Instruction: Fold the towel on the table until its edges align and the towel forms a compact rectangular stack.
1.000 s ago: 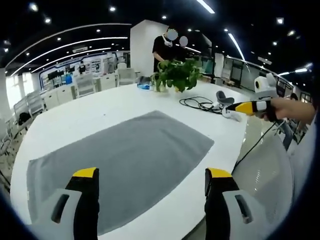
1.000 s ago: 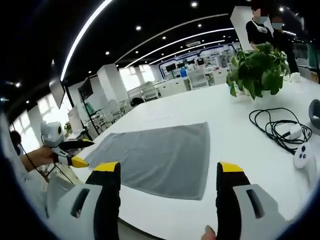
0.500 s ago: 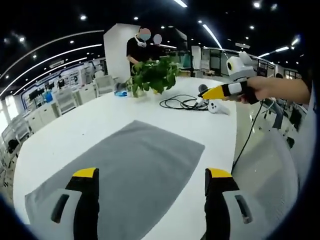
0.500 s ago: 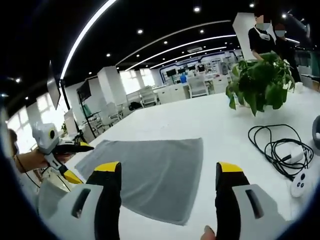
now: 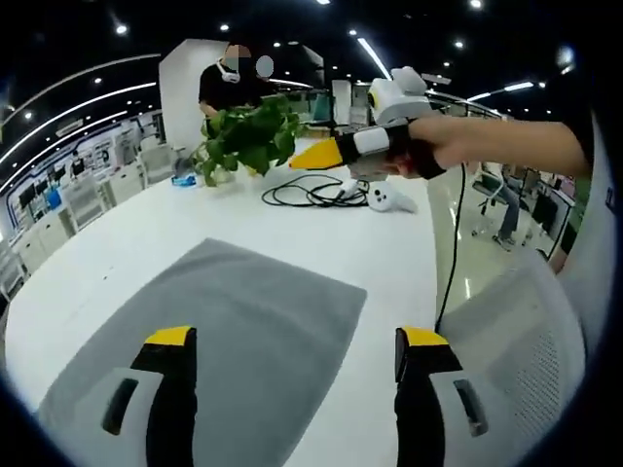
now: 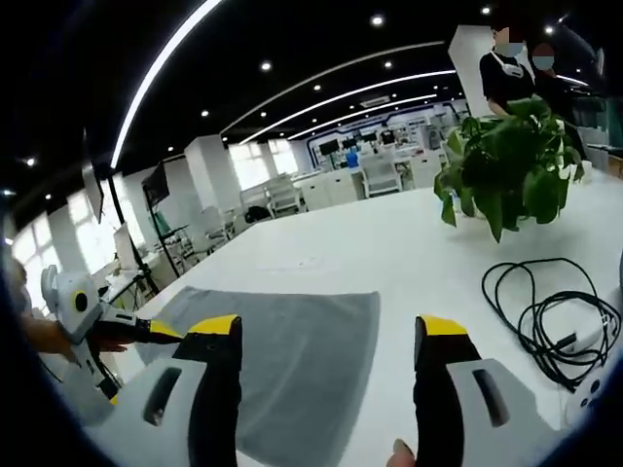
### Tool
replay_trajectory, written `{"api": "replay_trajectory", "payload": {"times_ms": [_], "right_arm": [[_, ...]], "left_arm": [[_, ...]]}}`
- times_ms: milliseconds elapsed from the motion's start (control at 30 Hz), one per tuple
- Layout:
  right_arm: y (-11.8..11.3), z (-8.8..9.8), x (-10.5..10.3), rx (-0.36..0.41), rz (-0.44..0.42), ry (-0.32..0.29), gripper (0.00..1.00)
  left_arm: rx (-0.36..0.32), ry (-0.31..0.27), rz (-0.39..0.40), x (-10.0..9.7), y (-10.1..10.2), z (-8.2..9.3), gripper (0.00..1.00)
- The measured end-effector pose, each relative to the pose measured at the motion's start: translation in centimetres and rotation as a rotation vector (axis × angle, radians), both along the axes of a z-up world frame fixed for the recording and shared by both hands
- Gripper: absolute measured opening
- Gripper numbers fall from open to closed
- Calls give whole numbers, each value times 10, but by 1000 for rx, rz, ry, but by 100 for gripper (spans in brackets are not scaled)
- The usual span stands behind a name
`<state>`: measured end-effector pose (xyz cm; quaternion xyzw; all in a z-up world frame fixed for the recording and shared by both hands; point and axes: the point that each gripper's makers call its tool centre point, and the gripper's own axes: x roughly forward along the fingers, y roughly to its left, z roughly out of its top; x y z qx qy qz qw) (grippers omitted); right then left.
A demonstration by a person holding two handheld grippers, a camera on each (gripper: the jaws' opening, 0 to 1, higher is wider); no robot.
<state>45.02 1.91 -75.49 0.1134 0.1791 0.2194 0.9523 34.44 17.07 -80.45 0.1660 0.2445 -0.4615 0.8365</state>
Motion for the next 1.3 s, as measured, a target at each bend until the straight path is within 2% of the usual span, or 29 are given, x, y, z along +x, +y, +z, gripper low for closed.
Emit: {"api": "replay_trajectory", "payload": {"times_ms": [200, 267, 300, 467, 567, 600, 633, 733, 867, 1033, 1133, 1200, 1300], "right_arm": [[5, -13, 28, -1, 10, 20, 69], [8, -18, 36, 0, 20, 26, 68], [10, -20, 39, -1, 25, 29, 68], [18, -31, 54, -6, 45, 44, 66], [16, -38, 67, -9, 8, 51, 60], [15, -41, 74, -3, -14, 56, 59], [15, -43, 79, -1, -22, 58, 59], [20, -49, 90, 5, -15, 66, 58], [26, -57, 100, -4, -1, 79, 57], [28, -75, 112, -13, 12, 104, 56], [28, -82, 117, -3, 7, 111, 54], [31, -87, 124, 31, -11, 116, 52], [35, -95, 131, 18, -4, 125, 52]], "left_arm": [[-14, 3, -35, 1, -24, -4, 84], [-26, 20, -56, -4, -37, -7, 82], [-40, 37, -110, -14, -49, -11, 80], [-41, 84, -155, -26, -74, -31, 77], [-79, 104, -180, -26, -88, -42, 69], [-81, 140, -177, -26, -92, -49, 67], [-83, 149, -176, -26, -94, -51, 66], [-103, 153, -196, -21, -106, -57, 63], [-117, 164, -222, -21, -117, -63, 54], [-95, 189, -254, -25, -124, -78, 51], [-98, 202, -262, -26, -129, -84, 48], [-115, 219, -281, -29, -134, -86, 46], [-118, 222, -264, -27, -137, -88, 45]]}}
